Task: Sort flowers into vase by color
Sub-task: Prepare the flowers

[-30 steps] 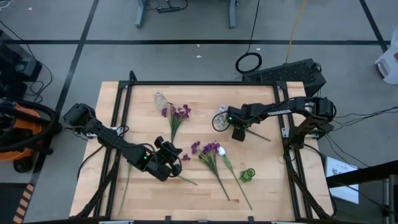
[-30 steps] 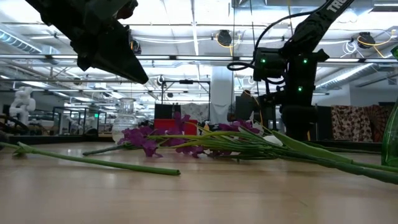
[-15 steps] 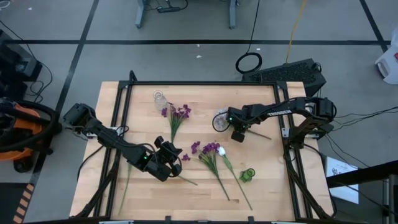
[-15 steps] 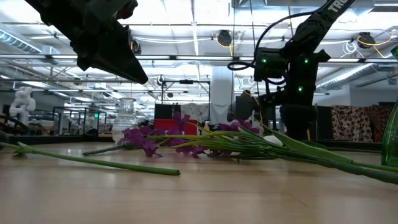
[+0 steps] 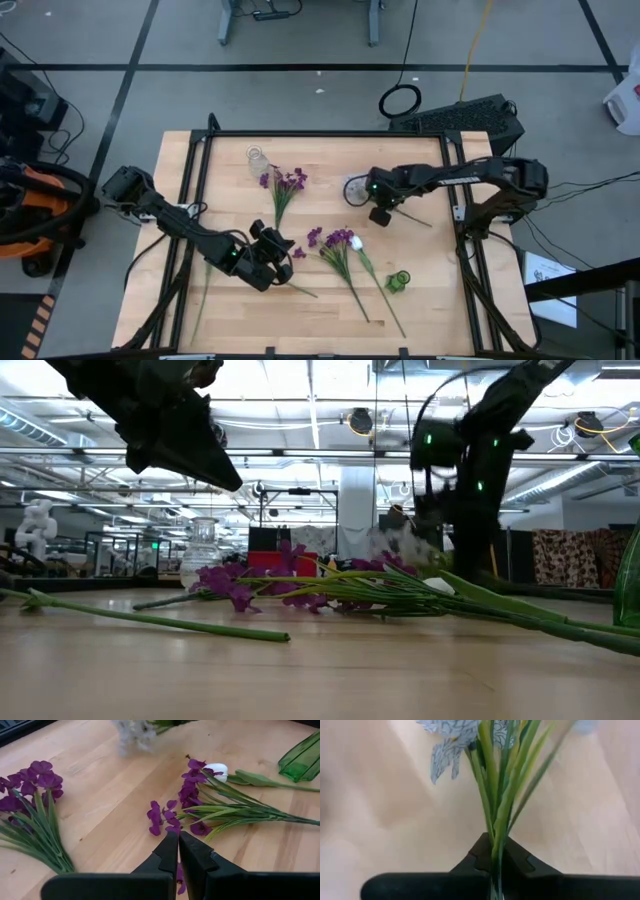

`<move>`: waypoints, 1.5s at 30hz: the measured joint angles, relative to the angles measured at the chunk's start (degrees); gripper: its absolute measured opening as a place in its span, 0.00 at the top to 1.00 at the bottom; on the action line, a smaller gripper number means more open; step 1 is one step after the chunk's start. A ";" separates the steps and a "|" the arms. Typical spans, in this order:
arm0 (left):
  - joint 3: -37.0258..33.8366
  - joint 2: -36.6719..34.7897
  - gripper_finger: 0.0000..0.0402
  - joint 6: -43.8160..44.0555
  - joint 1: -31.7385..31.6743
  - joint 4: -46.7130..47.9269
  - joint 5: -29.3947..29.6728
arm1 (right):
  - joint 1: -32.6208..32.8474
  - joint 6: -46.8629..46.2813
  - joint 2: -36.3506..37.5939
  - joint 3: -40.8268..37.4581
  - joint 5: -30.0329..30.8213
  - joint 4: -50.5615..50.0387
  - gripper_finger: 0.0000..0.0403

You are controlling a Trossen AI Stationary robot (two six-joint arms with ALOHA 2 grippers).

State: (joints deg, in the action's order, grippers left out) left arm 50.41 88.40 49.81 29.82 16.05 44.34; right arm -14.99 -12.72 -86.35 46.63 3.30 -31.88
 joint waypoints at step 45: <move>0.00 -0.02 0.24 -38.39 -1.35 -41.33 6.01 | 28.98 4.86 -7.14 0.24 12.20 91.04 0.98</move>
State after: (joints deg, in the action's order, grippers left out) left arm 50.41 88.38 11.41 28.47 -25.28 50.35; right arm 14.00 -7.86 -93.49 46.87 15.50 59.16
